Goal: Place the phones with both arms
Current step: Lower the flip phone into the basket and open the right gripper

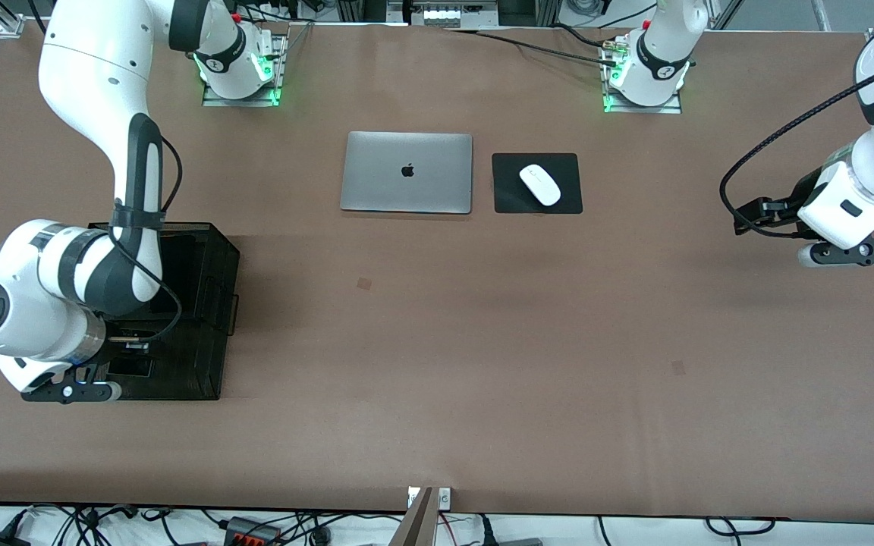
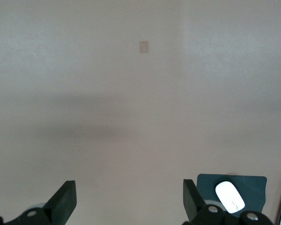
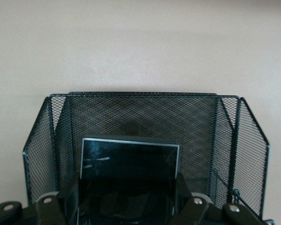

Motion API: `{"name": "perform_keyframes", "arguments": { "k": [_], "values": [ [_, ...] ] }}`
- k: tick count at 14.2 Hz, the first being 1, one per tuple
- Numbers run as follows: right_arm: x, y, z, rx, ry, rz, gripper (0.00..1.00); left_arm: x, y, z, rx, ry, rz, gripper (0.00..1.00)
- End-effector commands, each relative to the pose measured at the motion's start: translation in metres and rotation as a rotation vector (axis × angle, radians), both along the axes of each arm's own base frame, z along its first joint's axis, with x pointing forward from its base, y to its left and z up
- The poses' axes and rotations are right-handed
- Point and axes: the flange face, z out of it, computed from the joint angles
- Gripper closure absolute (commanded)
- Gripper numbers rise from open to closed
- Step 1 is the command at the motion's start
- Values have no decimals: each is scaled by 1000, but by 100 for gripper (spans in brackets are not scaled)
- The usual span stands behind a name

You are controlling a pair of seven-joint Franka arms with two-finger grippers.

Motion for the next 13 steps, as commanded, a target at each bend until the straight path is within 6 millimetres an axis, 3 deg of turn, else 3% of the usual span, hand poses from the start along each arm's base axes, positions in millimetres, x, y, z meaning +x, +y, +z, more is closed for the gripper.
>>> {"name": "perform_keyframes", "arguments": {
  "k": [1, 7, 10, 12, 13],
  "values": [
    [7, 0, -10, 24, -31, 46, 75, -7, 0, 5, 14, -17, 1, 0],
    [12, -11, -35, 44, -58, 112, 74, -7, 1, 5, 14, -16, 1, 0],
    [8, -21, -47, 34, -69, 124, 64, -7, 0, 5, 14, -16, 0, 0],
    [8, -20, -51, 46, -68, 124, 1, -7, 1, 4, 13, -14, 0, 0],
    [8, -21, -50, 60, -71, 116, 0, -8, 2, 4, 13, -12, 0, 0]
  ]
}}
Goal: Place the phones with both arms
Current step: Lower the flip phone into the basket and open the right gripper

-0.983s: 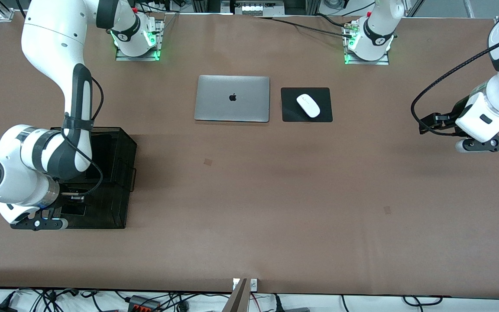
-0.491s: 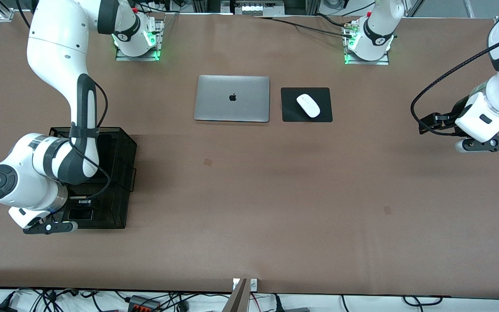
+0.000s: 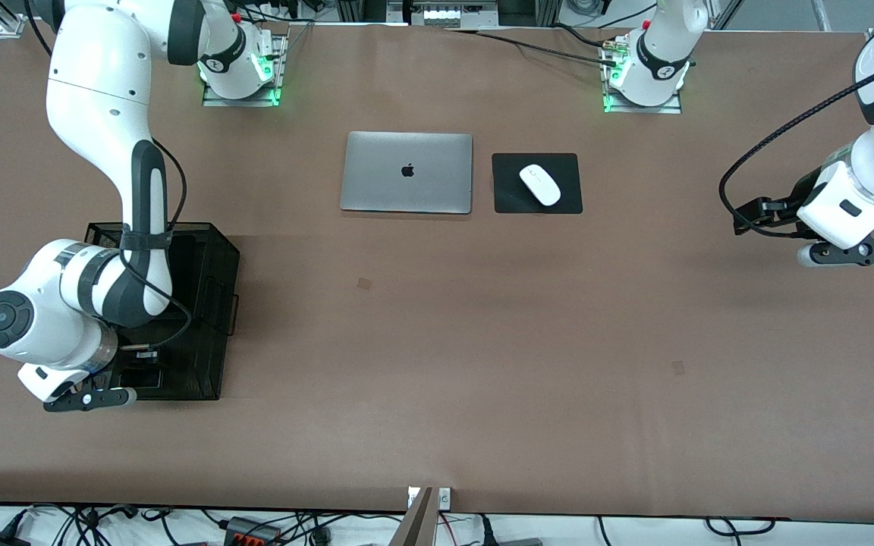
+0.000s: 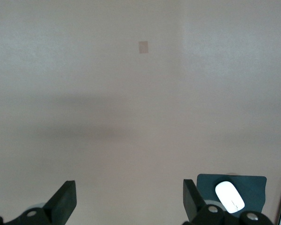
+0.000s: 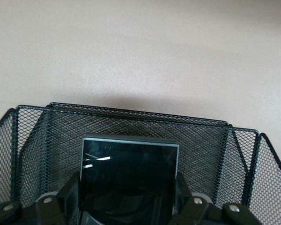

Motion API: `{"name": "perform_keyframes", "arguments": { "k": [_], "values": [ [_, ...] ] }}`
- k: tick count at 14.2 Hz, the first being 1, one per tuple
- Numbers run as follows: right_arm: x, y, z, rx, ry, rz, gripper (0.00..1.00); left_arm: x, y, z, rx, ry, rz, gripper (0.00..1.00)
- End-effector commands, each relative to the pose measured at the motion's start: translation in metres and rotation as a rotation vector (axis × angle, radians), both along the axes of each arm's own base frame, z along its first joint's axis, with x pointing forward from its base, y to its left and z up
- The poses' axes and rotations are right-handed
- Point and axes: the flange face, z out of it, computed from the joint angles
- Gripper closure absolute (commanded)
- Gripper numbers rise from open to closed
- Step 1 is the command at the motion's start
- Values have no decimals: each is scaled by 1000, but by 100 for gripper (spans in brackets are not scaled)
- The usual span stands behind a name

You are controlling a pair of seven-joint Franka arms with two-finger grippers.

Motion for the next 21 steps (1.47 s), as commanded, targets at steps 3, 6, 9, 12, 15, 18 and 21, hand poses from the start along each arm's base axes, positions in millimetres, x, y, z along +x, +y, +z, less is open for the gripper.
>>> {"name": "perform_keyframes", "arguments": {
  "k": [3, 6, 9, 12, 15, 18, 21],
  "values": [
    [1, 10, 22, 50, -30, 21, 0, -8, 1, 4, 13, -12, 1, 0],
    [-7, 12, 64, 101, 0, 14, 0, -8, 1, 4, -1, -10, 4, 0],
    [-18, 3, 103, 136, 31, -11, 0, -7, -3, 4, -1, -11, 1, 0],
    [-26, -6, 127, 141, 97, -68, 0, -7, -1, 4, -2, -11, 3, 0],
    [-30, 7, 166, 148, 145, -155, 0, -7, -1, 3, -4, -9, 3, 0],
    [-36, 17, 194, 147, 177, -198, 0, -7, -2, 4, -10, -11, 4, 0],
    [-42, 14, 225, 158, 146, -196, 0, -6, -2, 3, -12, -11, 5, 0]
  ]
}}
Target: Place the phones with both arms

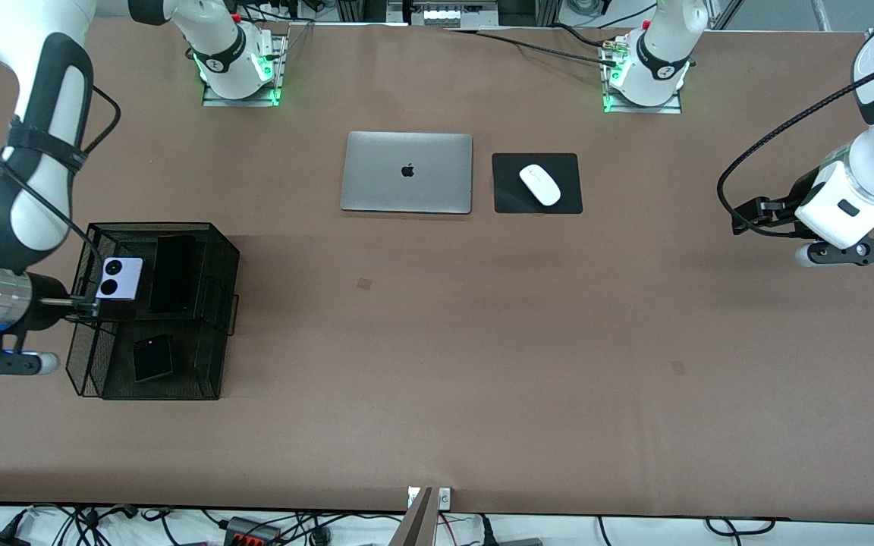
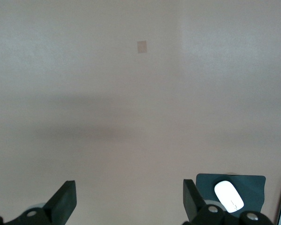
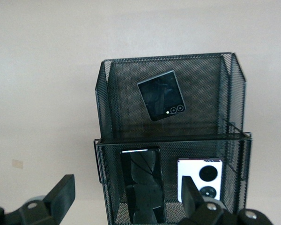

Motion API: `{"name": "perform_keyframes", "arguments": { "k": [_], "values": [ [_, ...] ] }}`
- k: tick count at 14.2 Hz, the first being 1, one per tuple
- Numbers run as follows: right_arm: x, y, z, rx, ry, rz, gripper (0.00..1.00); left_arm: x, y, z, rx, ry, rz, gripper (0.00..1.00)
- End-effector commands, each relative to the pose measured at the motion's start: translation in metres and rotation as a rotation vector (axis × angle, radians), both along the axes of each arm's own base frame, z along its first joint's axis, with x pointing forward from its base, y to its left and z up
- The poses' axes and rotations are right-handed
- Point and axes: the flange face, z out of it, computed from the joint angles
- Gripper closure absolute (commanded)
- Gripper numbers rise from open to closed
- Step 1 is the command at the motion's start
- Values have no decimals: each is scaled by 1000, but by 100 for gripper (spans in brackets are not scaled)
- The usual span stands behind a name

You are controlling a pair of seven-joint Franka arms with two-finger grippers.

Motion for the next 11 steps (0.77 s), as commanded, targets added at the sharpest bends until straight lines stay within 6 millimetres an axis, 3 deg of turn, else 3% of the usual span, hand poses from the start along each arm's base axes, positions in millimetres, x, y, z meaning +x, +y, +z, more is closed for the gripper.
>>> {"name": "perform_keyframes", "arguments": {
  "k": [1, 6, 11],
  "values": [
    [-7, -2, 24, 22, -12, -20, 0, -6, 0, 4, -14, -9, 8, 0],
    [-5, -4, 31, 39, -46, -30, 0, -6, 1, 4, -16, -11, 9, 0],
    [-22, -6, 72, 16, -99, -18, 0, -6, 2, 4, -15, -9, 12, 0]
  ]
}}
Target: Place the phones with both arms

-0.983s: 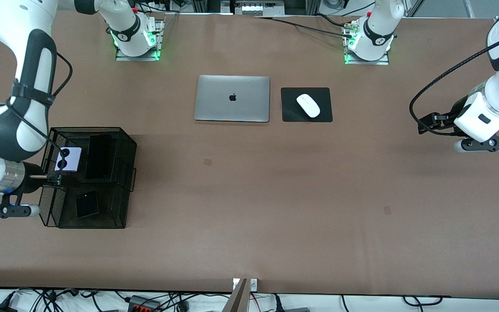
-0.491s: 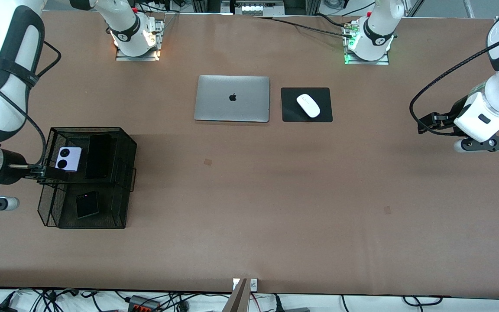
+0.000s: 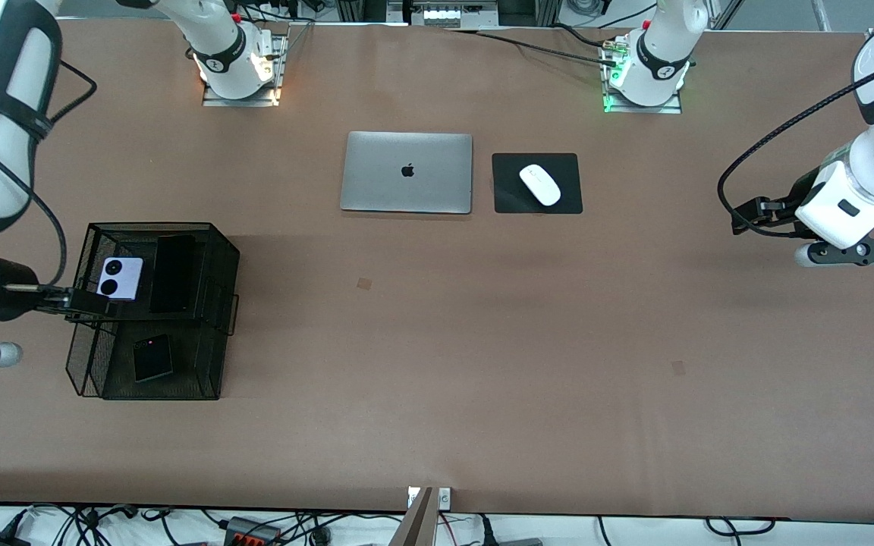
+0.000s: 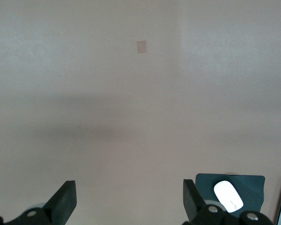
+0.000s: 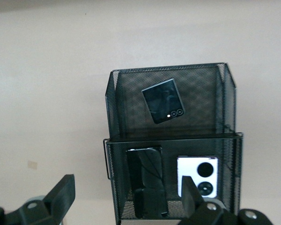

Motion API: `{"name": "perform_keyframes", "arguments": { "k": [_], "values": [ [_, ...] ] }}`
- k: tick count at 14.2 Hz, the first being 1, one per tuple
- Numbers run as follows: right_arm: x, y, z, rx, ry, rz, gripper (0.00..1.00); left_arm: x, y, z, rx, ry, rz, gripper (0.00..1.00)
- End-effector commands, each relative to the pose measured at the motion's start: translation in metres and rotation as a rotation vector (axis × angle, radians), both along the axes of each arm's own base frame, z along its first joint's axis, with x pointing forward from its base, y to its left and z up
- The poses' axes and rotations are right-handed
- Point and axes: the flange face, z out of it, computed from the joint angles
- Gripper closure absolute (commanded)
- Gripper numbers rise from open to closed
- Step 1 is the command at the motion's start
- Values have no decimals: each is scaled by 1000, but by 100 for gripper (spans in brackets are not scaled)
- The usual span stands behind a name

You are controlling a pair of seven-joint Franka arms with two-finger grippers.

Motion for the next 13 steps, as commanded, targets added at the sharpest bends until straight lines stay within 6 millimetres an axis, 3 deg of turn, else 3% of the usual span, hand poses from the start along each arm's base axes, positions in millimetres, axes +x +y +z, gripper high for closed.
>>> {"name": "perform_keyframes", "arguments": {
  "k": [1, 6, 8, 10, 13],
  "values": [
    [-23, 0, 38, 5, -47, -15, 0, -6, 2, 4, -13, -11, 11, 0],
    [-55, -22, 47, -53, -80, -19, 0, -5, 3, 3, -14, -9, 11, 0],
    [-62, -24, 49, -53, -65, -16, 0, -6, 10, 2, -13, -2, 22, 0],
    [-69, -25, 48, -60, -14, -21, 0, -6, 32, -2, -15, 3, 59, 0],
    [-85, -27, 44, -69, -13, -15, 0, -10, 33, 1, -9, 33, 86, 0]
  ]
}}
